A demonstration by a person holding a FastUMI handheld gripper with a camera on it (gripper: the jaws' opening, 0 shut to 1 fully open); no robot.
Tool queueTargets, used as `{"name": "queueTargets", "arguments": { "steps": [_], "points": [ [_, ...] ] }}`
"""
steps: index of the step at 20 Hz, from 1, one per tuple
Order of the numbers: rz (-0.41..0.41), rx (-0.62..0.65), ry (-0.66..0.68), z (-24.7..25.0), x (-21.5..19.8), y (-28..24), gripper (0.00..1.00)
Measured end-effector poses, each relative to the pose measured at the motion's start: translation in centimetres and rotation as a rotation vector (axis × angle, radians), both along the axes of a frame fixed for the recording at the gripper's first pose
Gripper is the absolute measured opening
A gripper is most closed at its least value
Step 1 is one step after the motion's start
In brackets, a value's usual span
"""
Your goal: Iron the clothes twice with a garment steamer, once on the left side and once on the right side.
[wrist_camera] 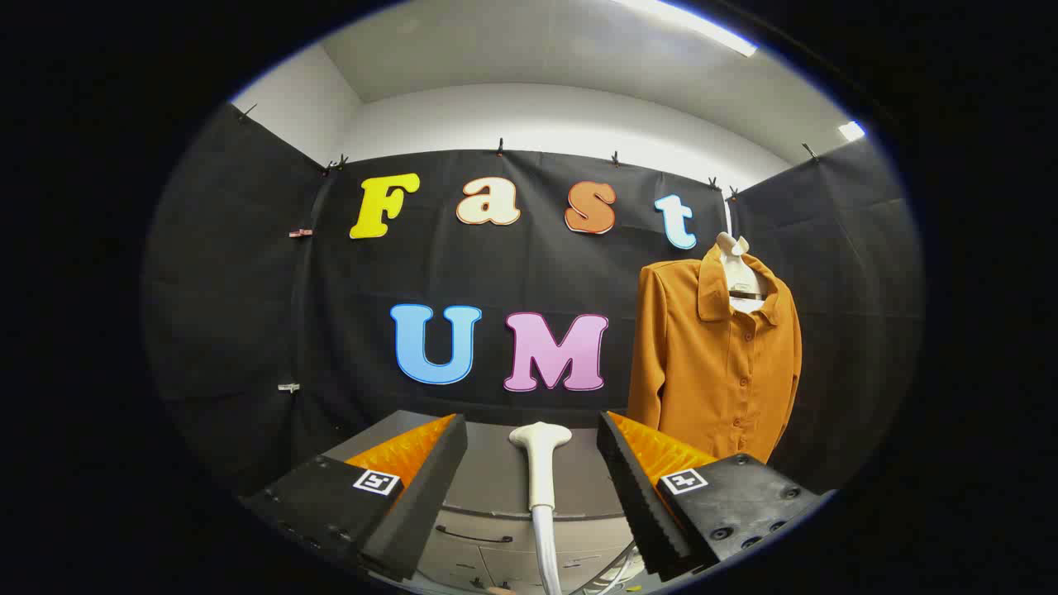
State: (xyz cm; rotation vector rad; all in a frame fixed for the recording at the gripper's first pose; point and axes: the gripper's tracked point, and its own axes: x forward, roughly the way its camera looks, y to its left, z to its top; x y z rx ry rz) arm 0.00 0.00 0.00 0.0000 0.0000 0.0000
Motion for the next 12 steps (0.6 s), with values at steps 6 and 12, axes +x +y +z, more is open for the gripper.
{"name": "queueTargets", "arguments": {
  "steps": [6, 12],
  "points": [
    [0.004, -0.005, 0.000, 0.06, -0.28, 0.57, 0.99],
    [0.004, -0.007, -0.002, 0.13, -0.57, 1.04, 0.99]
  ]
}}
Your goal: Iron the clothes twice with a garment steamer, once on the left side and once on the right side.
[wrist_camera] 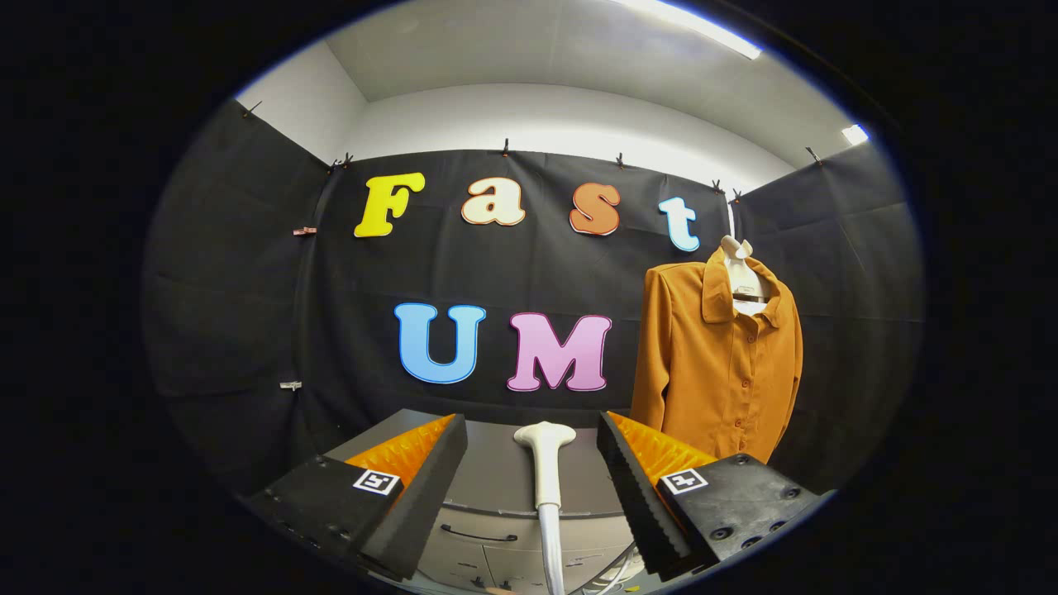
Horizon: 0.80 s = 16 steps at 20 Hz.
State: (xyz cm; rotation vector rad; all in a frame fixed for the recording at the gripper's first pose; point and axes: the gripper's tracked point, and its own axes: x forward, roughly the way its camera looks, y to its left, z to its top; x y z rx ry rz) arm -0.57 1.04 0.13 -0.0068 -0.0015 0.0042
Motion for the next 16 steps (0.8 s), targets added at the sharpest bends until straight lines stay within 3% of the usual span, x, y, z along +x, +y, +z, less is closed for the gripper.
{"name": "queueTargets", "arguments": {
  "steps": [16],
  "points": [
    [-0.044, -0.004, 0.031, -0.8, -0.2, 1.2, 0.99]
  ]
}}
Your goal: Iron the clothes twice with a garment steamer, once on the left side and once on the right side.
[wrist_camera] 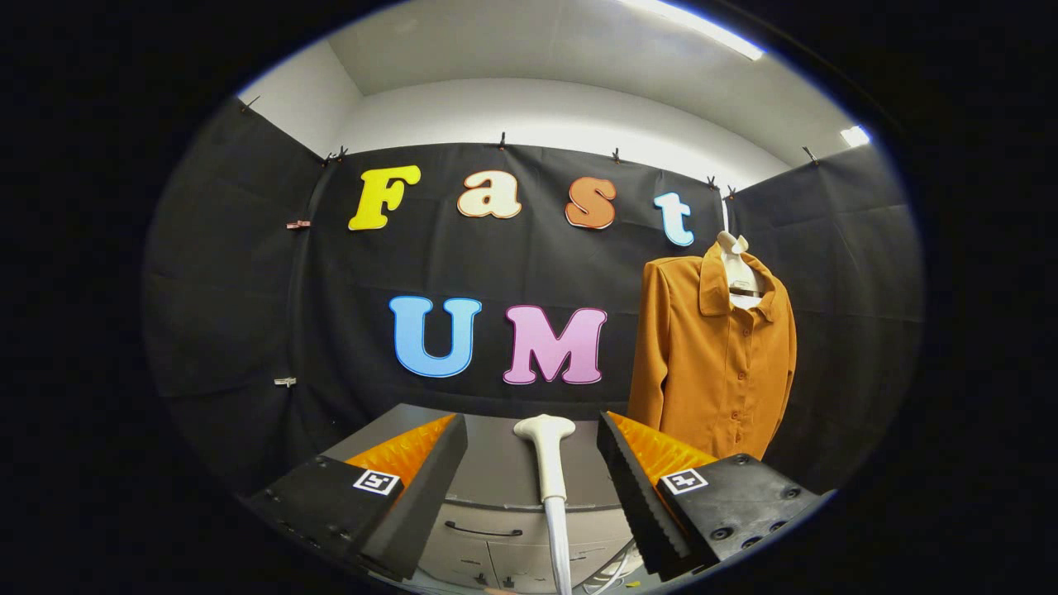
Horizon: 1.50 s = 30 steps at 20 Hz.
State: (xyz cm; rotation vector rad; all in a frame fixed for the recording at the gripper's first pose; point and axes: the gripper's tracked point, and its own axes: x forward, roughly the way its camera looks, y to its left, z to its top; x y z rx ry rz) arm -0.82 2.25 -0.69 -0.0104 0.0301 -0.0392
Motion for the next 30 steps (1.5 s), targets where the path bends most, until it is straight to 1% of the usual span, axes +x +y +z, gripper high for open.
{"name": "queueTargets", "arguments": {
  "steps": [7, 10, 12, 17, 20, 23, 26, 30],
  "points": [
    [-0.052, 0.011, 0.039, -1.4, 0.9, 0.5, 0.99],
    [-0.078, 0.026, 0.072, -2.5, 2.1, -0.1, 0.99],
    [-0.081, 0.035, 0.099, -3.4, 3.6, -0.5, 0.99],
    [-0.050, 0.043, 0.171, -6.3, 8.8, -1.8, 0.99],
    [-0.022, 0.040, 0.240, -8.6, 12.7, -2.6, 0.99],
    [0.009, 0.054, 0.327, -11.6, 15.7, -3.0, 0.99],
    [0.018, 0.067, 0.406, -14.3, 17.7, -3.5, 0.99],
    [0.035, 0.065, 0.507, -17.5, 19.3, -3.8, 1.00]
  ]
}}
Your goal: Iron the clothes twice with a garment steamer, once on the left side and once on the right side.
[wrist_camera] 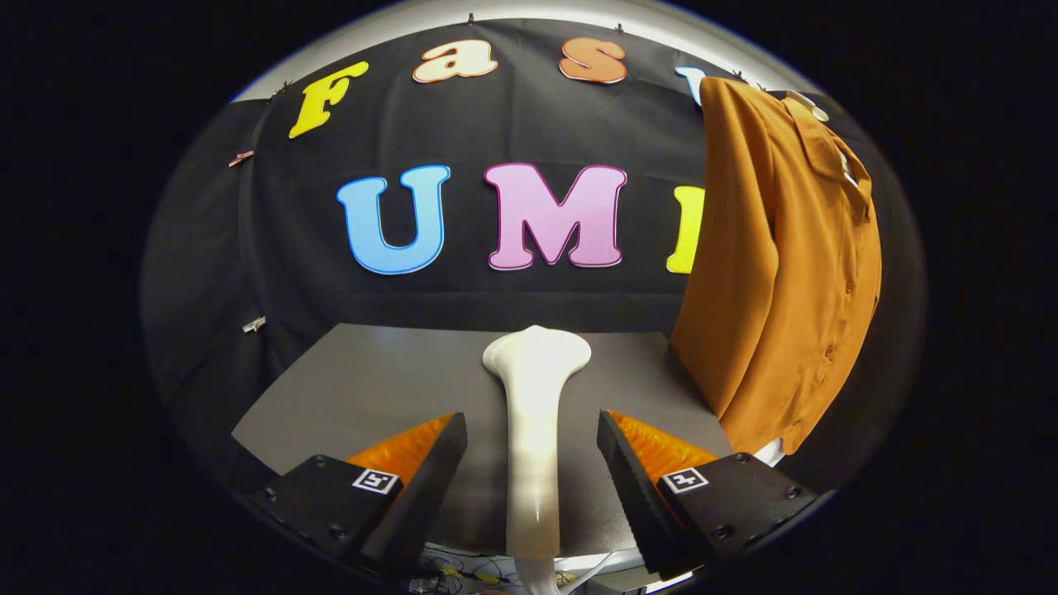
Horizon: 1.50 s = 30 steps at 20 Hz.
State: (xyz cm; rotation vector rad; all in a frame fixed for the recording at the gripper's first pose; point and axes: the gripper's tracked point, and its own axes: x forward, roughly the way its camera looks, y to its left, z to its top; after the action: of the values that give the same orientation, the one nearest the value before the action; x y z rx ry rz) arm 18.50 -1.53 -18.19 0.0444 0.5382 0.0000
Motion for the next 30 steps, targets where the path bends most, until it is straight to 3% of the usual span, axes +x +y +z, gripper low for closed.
{"name": "queueTargets", "arguments": {
  "steps": [7, 10, 11, 14, 17, 20, 30],
  "points": [
    [0.015, -0.006, 0.089, -3.0, 1.1, 0.3, 0.97],
    [0.010, -0.028, 0.117, -3.6, 1.2, 0.0, 0.81],
    [0.007, -0.041, 0.131, -4.0, 1.3, 0.0, 0.69],
    [0.017, -0.053, 0.161, -4.9, 1.2, 0.3, 0.44],
    [0.018, -0.063, 0.158, -4.5, 1.3, 0.5, 0.41],
    [0.011, -0.048, 0.153, -4.7, 1.3, 0.4, 0.31],
    [0.004, 0.002, 0.056, -1.8, 0.4, 0.6, 0.31]
  ]
}}
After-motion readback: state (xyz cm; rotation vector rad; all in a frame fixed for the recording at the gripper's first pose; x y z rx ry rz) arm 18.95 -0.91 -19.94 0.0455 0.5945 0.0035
